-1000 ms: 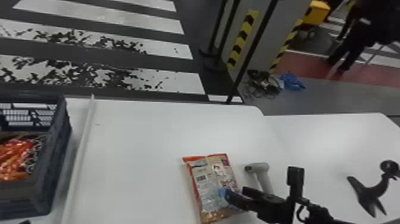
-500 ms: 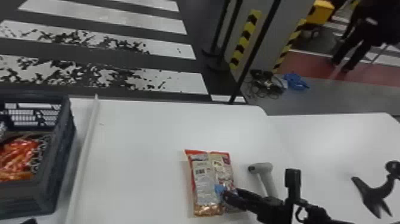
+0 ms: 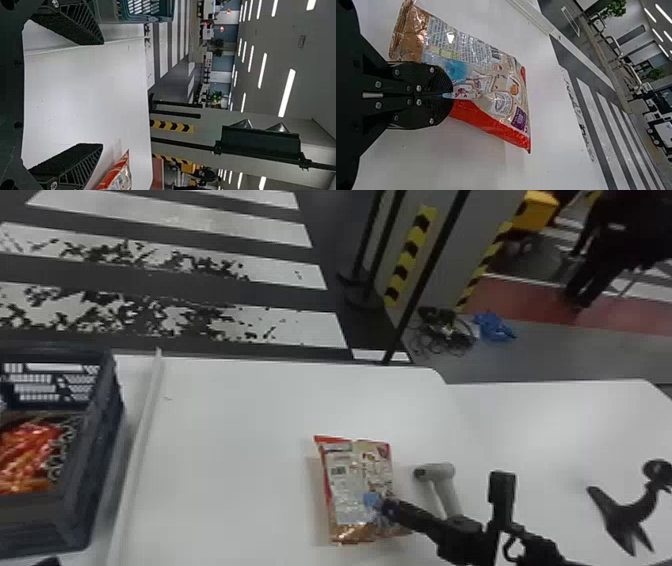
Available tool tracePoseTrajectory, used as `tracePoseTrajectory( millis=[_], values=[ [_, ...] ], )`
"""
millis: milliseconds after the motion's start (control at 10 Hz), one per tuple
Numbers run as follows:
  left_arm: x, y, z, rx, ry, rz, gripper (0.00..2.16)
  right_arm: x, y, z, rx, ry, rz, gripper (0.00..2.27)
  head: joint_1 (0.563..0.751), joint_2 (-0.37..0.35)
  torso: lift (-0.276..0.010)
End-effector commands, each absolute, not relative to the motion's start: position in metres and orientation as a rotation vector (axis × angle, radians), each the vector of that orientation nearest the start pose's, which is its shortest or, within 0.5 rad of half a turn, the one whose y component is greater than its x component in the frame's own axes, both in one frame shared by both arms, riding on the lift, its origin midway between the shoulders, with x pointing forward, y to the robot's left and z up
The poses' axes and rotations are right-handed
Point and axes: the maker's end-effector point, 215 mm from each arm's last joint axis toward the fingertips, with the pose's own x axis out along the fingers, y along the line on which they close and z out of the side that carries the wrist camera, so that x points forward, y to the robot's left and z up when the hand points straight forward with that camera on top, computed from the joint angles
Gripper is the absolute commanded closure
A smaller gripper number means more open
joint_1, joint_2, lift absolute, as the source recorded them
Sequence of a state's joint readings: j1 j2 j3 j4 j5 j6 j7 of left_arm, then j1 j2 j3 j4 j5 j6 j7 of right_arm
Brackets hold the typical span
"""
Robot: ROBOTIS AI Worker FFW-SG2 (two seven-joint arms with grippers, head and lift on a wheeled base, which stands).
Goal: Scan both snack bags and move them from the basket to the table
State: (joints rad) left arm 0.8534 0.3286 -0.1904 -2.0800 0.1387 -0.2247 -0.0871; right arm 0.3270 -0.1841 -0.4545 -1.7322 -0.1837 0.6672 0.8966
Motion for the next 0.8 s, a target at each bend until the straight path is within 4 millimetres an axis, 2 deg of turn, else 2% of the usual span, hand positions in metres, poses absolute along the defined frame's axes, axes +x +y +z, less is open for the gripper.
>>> tracePoseTrajectory(
  millis=[0, 200, 400, 500, 700],
  values=[
    [0.293, 0.129, -0.4, -0.048, 0.172, -0.413, 0.07, 0.375, -0.344, -0.505, 0.364, 0.642, 0.421, 2.25, 0.695, -0.343, -0.098],
    [0.293, 0.128, -0.399, -0.047, 0.169, -0.416, 0.07, 0.372, -0.345, -0.486, 0.401, 0.619, 0.425, 2.25, 0.695, -0.35, -0.098],
    [0.292, 0.128, -0.399, -0.046, 0.17, -0.418, 0.07, 0.372, -0.348, -0.454, 0.47, 0.588, 0.432, 2.25, 0.695, -0.35, -0.098],
    [0.292, 0.128, -0.399, -0.045, 0.169, -0.418, 0.07, 0.373, -0.357, -0.441, 0.506, 0.569, 0.417, 2.25, 0.695, -0.35, -0.098],
    [0.291, 0.128, -0.401, -0.043, 0.173, -0.419, 0.07, 0.397, -0.399, -0.402, 0.561, 0.499, 0.348, 2.25, 0.695, -0.35, -0.098]
  ],
)
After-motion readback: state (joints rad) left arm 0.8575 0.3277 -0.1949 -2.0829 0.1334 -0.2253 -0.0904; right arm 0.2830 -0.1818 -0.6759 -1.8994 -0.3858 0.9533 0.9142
